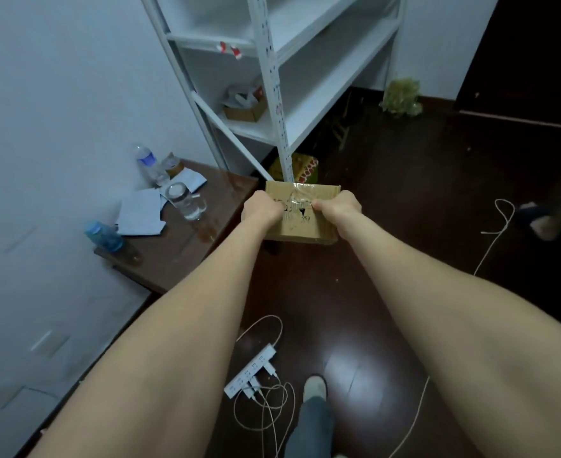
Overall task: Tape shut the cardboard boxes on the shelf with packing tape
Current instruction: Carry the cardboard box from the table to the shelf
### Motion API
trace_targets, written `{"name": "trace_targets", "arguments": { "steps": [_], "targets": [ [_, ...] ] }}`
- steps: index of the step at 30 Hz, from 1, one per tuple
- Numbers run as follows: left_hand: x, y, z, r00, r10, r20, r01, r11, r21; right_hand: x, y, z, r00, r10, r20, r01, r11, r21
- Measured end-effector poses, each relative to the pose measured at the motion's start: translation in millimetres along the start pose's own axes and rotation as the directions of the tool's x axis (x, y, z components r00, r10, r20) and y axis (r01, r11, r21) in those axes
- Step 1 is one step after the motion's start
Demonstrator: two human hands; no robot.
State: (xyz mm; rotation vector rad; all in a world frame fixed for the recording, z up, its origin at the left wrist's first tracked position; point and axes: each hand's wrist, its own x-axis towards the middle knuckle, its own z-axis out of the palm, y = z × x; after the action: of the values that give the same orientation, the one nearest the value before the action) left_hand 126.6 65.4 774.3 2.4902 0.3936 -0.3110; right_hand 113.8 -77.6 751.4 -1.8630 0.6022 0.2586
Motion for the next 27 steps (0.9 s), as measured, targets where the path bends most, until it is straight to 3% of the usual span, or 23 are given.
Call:
{"name": "trace_targets", "arguments": {
  "steps": [7,15,27],
  "targets": [
    [32,29,-21,0.999,0.044,0.013,-0.044,0.997,-0.062,28,-40,-10,0.999,-0.03,-0.02,0.03,0.999,-0.012],
    [144,82,-46,0.996,0.089,0.027,-0.086,0.992,-0.087,118,-113,-14,0.998,-0.053,-0.029,0.052,0.998,-0.038],
    [261,190,-70,0.986,0.166,0.001,-0.16,0.949,-0.271,236,-216,-55,0.988,-0.103,-0.115,0.101,0.995,-0.018]
  ]
}}
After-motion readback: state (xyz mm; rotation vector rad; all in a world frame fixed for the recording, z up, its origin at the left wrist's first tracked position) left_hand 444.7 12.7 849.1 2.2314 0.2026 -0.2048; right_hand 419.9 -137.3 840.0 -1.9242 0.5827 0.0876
